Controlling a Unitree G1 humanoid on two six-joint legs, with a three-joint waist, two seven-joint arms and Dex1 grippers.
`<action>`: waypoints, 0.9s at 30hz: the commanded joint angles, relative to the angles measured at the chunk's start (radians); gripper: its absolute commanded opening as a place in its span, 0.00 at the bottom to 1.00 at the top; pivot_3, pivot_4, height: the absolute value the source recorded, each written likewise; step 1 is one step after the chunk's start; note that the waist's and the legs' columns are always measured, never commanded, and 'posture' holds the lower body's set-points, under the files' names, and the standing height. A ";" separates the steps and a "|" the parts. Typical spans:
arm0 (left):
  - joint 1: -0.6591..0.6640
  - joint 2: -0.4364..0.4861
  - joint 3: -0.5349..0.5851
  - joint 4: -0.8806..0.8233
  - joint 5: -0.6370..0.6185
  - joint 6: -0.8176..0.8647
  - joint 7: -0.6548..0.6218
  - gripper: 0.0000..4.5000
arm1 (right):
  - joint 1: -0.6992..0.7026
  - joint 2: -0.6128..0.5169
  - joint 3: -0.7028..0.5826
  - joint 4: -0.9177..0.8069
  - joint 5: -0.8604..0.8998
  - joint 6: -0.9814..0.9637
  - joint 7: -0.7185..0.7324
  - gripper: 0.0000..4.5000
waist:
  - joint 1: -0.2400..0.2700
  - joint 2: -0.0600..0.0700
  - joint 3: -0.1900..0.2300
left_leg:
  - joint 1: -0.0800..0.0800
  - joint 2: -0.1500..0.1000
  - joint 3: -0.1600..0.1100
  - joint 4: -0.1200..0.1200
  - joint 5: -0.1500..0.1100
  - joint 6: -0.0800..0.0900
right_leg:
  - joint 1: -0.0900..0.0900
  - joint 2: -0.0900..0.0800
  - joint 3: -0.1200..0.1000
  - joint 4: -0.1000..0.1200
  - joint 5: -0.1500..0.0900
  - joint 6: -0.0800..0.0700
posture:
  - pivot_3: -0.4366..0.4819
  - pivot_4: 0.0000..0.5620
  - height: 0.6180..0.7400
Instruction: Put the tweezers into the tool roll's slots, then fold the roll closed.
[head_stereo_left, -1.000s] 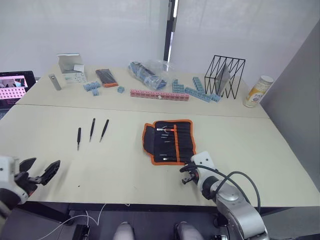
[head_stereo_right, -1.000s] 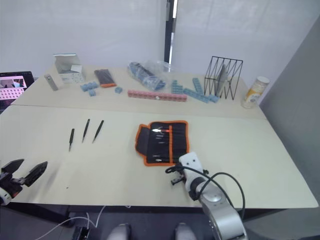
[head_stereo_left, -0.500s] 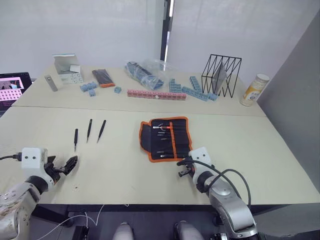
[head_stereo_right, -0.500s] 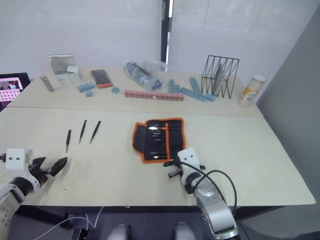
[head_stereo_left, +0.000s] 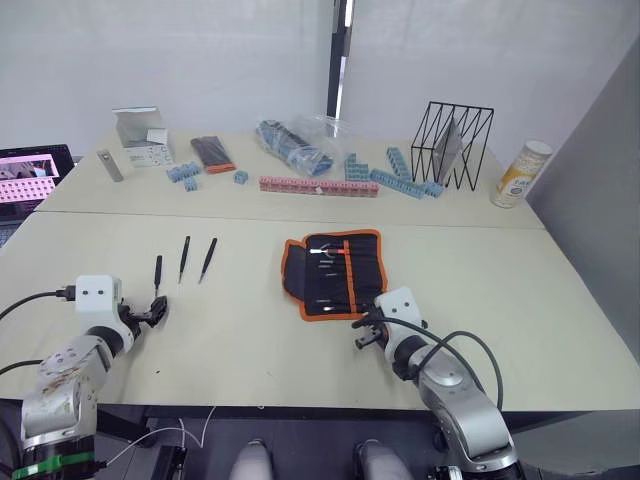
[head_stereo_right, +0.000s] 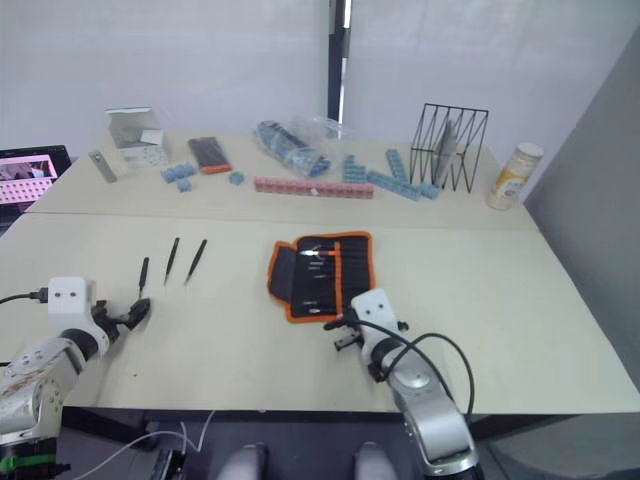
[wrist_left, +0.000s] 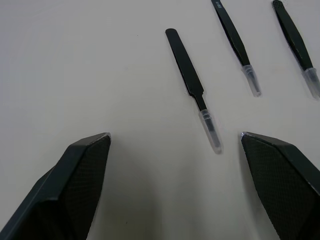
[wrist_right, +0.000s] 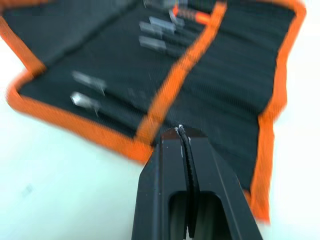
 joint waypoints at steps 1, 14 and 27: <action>-0.044 -0.016 -0.040 0.112 0.030 -0.027 0.008 0.98 | -0.017 0.007 -0.013 -0.026 -0.001 -0.018 -0.010 0.00 | 0.010 0.000 0.000 | 0.000 0.000 0.000 0.000 0.000 0.000 | 0.000 0.000 0.000 0.001 0.000 0.000 | 0.48 0.27 1.00; -0.145 -0.053 -0.148 0.242 0.062 -0.092 -0.076 0.14 | 0.004 0.024 -0.018 0.111 -0.019 -0.011 -0.050 0.00 | 0.044 0.005 -0.001 | 0.004 -0.002 0.000 0.000 0.000 0.000 | 0.003 -0.002 0.000 -0.004 0.000 0.000 | 0.48 0.27 1.00; -0.182 -0.020 -0.107 0.235 0.050 -0.126 -0.132 0.01 | 0.012 0.039 -0.007 0.160 -0.013 0.004 -0.039 0.00 | 0.041 0.005 -0.007 | 0.005 -0.003 0.000 0.000 0.000 0.000 | 0.004 -0.001 0.000 -0.004 0.000 0.001 | 0.48 0.27 1.00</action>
